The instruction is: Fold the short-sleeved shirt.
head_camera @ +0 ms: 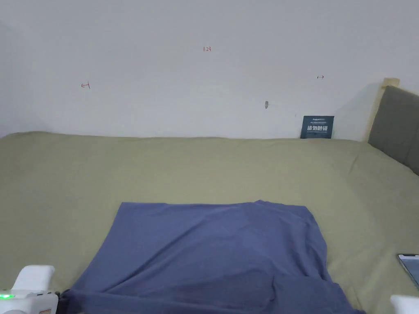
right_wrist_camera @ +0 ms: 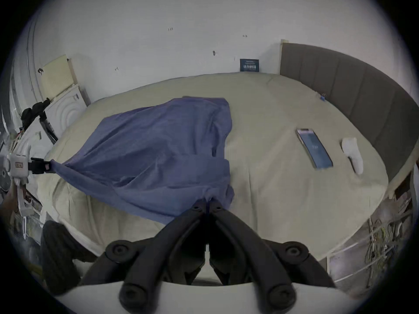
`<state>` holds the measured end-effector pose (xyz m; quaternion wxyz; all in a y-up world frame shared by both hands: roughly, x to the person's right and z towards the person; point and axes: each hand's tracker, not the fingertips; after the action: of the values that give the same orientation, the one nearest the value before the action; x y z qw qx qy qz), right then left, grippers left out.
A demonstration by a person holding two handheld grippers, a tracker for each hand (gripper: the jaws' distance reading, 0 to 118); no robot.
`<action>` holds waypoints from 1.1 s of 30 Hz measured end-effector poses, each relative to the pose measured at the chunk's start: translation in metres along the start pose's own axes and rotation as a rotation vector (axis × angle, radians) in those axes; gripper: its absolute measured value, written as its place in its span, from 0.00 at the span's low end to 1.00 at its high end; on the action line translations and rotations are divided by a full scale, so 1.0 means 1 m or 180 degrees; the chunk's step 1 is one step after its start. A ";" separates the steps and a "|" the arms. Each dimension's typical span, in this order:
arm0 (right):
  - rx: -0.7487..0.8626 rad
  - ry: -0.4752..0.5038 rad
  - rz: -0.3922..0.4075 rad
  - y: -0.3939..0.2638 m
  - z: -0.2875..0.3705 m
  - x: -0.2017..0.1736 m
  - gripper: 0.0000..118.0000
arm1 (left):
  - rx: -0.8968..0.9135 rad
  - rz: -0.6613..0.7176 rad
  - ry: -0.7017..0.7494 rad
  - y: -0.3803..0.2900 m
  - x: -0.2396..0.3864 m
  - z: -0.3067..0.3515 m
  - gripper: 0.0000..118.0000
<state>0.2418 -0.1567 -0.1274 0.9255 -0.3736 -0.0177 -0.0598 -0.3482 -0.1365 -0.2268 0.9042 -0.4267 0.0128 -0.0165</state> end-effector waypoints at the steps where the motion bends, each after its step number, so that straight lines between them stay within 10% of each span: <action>1: -0.0026 0.0020 0.0020 -0.005 0.001 0.000 0.00 | -0.0014 -0.0005 -0.0021 -0.006 0.002 0.002 0.05; 15: -0.0161 0.0064 -0.0112 -0.025 -0.009 0.011 0.01 | -0.0142 0.0129 -0.0156 -0.041 -0.002 -0.008 0.06; 16: -0.0151 0.0080 -0.0138 -0.025 -0.009 0.011 0.10 | -0.0128 0.0167 -0.0204 -0.041 -0.004 -0.009 0.12; 18: -0.0165 0.0032 -0.0185 -0.024 -0.010 0.013 0.83 | -0.0096 0.0224 -0.0244 -0.044 -0.006 -0.005 0.62; 19: -0.0174 0.0024 -0.0196 -0.025 -0.011 0.014 1.00 | -0.0052 0.0218 -0.0204 -0.046 -0.007 -0.003 0.84; 25: -0.0049 -0.0114 -0.0337 -0.020 0.005 0.021 0.92 | 0.0119 0.0466 -0.0129 -0.042 -0.026 0.026 0.86; 27: 0.0041 -0.0171 -0.0288 -0.019 0.013 0.024 0.39 | 0.0184 0.0491 -0.0073 -0.043 -0.034 0.033 0.55; 28: 0.0068 -0.0241 -0.0225 -0.019 0.015 0.024 0.01 | 0.0203 0.0484 -0.0047 -0.043 -0.037 0.035 0.14; 29: 0.0088 -0.0327 -0.0172 -0.020 0.015 0.023 0.00 | 0.0209 0.0494 -0.0043 -0.043 -0.039 0.034 0.00; 33: 0.0083 -0.0271 -0.0201 -0.021 0.022 0.017 0.00 | 0.0086 0.0477 -0.0132 -0.036 -0.041 0.034 0.00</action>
<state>0.2567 -0.1586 -0.0959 0.9263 -0.3630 -0.0696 -0.0728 -0.3887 -0.1316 -0.1767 0.9086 -0.4126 0.0257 0.0599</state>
